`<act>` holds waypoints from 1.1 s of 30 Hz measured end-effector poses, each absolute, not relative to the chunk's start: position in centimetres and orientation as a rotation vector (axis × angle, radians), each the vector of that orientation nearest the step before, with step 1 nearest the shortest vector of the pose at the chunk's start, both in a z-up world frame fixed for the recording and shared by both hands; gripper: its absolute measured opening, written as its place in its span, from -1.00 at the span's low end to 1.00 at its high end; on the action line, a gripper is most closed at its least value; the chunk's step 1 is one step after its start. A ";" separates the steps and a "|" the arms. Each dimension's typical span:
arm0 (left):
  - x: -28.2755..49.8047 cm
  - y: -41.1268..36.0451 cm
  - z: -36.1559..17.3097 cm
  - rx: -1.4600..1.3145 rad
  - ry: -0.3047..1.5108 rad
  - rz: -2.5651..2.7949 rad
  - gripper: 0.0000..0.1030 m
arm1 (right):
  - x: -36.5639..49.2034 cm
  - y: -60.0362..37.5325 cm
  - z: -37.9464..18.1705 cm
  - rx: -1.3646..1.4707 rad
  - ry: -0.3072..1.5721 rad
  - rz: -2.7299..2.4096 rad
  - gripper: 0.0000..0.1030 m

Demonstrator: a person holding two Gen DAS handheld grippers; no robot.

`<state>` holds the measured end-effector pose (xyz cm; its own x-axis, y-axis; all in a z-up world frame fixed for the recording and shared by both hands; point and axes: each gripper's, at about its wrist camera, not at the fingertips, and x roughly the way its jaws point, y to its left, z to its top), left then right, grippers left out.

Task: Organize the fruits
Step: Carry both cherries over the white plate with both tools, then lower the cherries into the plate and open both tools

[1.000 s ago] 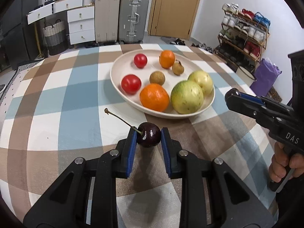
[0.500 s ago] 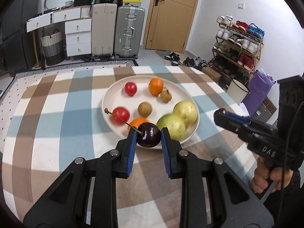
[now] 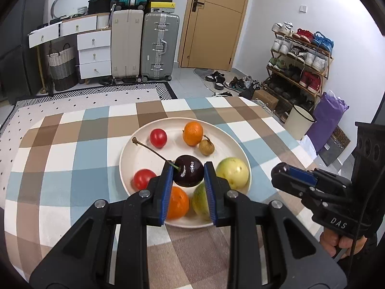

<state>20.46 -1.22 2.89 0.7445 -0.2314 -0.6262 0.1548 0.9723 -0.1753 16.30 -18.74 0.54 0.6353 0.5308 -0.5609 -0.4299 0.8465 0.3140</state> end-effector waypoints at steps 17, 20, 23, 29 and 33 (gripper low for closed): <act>25.0 0.0 3.1 -0.112 0.688 -0.171 -0.56 | 22.9 -16.0 4.1 0.090 0.677 0.617 -0.46; 25.5 0.1 2.7 -0.107 0.689 -0.164 -0.56 | 23.6 -15.7 3.6 0.089 0.683 0.626 -0.46; 26.0 0.4 1.9 -0.112 0.707 -0.154 -0.56 | 24.2 -15.6 2.7 0.104 0.708 0.631 -0.46; 26.9 0.1 0.4 -0.106 0.729 -0.146 -0.56 | 24.8 -14.6 0.6 0.092 0.763 0.635 -0.46; 27.2 0.1 -0.4 -0.105 0.743 -0.140 -0.56 | 24.7 -14.0 0.0 0.088 0.772 0.649 -0.46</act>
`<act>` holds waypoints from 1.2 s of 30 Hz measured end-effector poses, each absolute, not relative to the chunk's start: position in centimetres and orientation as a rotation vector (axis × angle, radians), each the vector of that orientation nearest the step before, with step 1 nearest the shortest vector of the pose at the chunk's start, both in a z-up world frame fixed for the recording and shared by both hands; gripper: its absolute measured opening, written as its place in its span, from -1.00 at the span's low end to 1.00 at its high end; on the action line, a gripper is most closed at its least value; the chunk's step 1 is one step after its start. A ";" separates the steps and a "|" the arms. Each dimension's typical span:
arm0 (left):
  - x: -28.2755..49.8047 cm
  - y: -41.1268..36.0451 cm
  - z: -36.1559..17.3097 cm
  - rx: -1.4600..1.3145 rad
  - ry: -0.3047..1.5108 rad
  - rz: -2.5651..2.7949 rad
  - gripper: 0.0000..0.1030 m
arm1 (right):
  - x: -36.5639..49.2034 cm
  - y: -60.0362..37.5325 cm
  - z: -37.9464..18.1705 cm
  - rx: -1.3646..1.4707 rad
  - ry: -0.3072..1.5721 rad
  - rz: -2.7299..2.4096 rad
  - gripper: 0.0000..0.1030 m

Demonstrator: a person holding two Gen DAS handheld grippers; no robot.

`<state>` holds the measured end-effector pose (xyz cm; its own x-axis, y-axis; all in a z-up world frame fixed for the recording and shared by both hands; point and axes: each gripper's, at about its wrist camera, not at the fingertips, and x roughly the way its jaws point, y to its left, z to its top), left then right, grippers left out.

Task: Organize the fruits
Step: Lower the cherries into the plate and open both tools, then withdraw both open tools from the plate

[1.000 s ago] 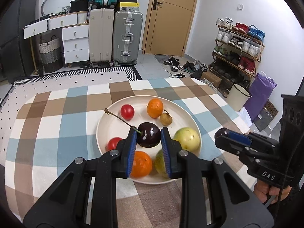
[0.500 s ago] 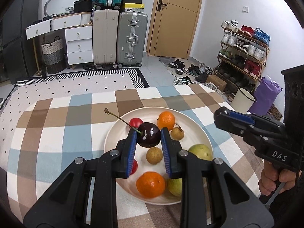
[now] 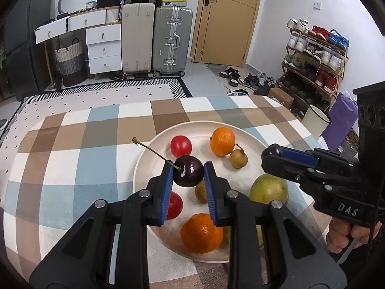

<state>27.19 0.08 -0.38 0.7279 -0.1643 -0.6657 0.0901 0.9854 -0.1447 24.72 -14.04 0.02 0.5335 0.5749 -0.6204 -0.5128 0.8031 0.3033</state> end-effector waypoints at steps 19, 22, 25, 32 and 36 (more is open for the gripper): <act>26.6 -0.1 0.1 -0.083 0.733 -0.104 0.13 | 24.6 -14.9 1.7 0.093 0.707 0.616 0.15; 25.9 0.7 0.8 -0.087 0.692 -0.055 0.72 | 24.6 -15.1 2.0 0.079 0.700 0.604 0.66; 25.3 1.5 1.3 -0.091 0.687 -0.038 0.85 | 24.4 -15.7 2.4 0.100 0.684 0.599 0.88; 23.0 2.9 2.9 -0.113 0.638 -0.023 0.98 | 23.4 -16.0 3.7 0.068 0.658 0.633 0.99; 20.5 3.2 3.5 -0.105 0.610 -0.028 0.98 | 22.5 -16.2 4.1 0.058 0.644 0.654 0.99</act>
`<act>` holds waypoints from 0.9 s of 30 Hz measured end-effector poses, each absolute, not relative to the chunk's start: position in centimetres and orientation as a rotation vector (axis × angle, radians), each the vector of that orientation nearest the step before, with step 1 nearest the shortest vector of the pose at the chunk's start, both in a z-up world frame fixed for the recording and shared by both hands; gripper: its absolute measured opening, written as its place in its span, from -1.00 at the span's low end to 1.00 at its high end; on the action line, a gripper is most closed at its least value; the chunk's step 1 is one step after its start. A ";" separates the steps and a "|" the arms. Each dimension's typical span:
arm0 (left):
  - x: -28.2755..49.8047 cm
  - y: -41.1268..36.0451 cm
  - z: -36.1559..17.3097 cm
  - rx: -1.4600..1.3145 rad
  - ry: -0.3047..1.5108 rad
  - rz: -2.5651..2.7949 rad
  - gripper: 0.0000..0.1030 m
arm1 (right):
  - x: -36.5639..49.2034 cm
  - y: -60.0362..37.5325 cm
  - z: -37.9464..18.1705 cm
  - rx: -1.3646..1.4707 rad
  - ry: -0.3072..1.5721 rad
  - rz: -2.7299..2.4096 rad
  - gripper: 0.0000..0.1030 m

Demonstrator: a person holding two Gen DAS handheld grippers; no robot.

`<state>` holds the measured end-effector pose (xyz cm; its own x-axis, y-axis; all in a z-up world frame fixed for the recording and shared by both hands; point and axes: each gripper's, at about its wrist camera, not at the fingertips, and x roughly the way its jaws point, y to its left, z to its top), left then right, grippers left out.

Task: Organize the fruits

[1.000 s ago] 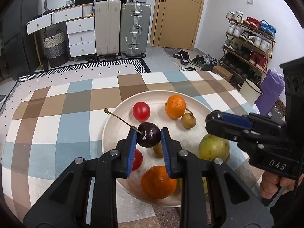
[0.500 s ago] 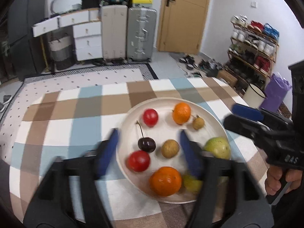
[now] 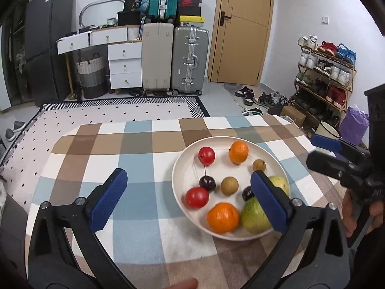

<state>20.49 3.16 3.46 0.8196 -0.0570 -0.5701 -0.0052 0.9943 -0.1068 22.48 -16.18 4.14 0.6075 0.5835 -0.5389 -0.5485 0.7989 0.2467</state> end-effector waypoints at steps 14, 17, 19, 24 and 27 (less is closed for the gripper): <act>13.0 2.1 2.7 -0.070 0.540 -0.014 0.98 | 16.3 -18.0 3.7 0.029 0.564 0.634 0.99; 11.7 1.6 2.2 -0.069 0.529 -0.016 0.98 | 14.9 -18.5 3.0 0.027 0.561 0.638 0.99; 10.9 1.3 1.9 -0.069 0.517 -0.011 0.98 | 14.1 -18.8 2.5 0.029 0.555 0.641 0.99; 11.0 0.5 1.2 -0.060 0.522 -0.038 0.98 | 13.1 -19.1 2.1 0.052 0.527 0.651 0.99; 11.0 0.2 0.9 -0.051 0.524 -0.044 0.98 | 12.6 -18.9 2.2 0.025 0.504 0.645 0.99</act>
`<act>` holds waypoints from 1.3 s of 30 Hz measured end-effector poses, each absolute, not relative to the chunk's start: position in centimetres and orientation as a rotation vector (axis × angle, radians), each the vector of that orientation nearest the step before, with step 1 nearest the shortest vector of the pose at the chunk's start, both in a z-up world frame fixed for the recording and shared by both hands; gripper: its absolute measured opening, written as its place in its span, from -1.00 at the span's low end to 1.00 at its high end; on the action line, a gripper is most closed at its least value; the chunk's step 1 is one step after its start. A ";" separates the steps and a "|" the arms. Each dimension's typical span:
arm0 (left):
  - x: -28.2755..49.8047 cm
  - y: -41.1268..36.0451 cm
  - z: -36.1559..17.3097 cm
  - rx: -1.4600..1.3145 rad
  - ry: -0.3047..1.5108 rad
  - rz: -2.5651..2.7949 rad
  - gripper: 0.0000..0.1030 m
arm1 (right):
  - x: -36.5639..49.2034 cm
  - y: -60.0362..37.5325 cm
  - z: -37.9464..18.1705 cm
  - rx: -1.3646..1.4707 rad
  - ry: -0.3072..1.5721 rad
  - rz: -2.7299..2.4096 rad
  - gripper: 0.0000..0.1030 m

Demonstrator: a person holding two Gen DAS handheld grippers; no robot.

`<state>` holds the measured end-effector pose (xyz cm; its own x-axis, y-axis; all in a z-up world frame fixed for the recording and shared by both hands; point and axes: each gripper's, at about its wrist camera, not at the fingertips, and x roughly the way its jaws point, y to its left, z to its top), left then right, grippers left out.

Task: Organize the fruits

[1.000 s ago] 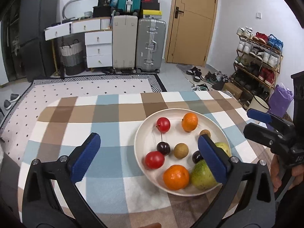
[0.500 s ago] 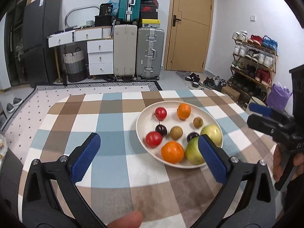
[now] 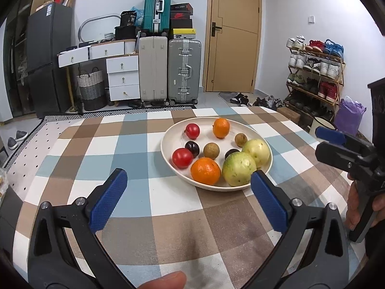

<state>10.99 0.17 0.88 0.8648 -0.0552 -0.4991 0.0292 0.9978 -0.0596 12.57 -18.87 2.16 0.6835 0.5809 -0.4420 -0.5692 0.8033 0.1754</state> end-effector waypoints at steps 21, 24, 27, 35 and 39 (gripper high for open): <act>10.8 0.6 1.2 -0.064 0.493 -0.069 0.98 | 11.9 -17.9 1.7 -0.020 0.481 0.641 0.99; 10.8 0.6 1.2 -0.068 0.491 -0.064 0.98 | 12.0 -17.9 1.7 -0.021 0.483 0.645 0.99; 10.8 0.7 1.2 -0.072 0.489 -0.060 0.98 | 12.0 -17.9 1.7 -0.021 0.483 0.646 0.99; 10.7 0.7 1.2 -0.072 0.489 -0.059 0.98 | 12.1 -17.8 1.7 -0.021 0.485 0.647 0.99; 10.7 0.7 1.2 -0.072 0.489 -0.059 0.98 | 12.1 -17.8 1.6 -0.020 0.486 0.647 0.99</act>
<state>10.74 0.74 1.19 0.8813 -0.0743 -0.4667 0.0399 0.9957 -0.0831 12.15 -17.84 1.64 0.6905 0.5738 -0.4404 -0.5828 0.8019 0.1311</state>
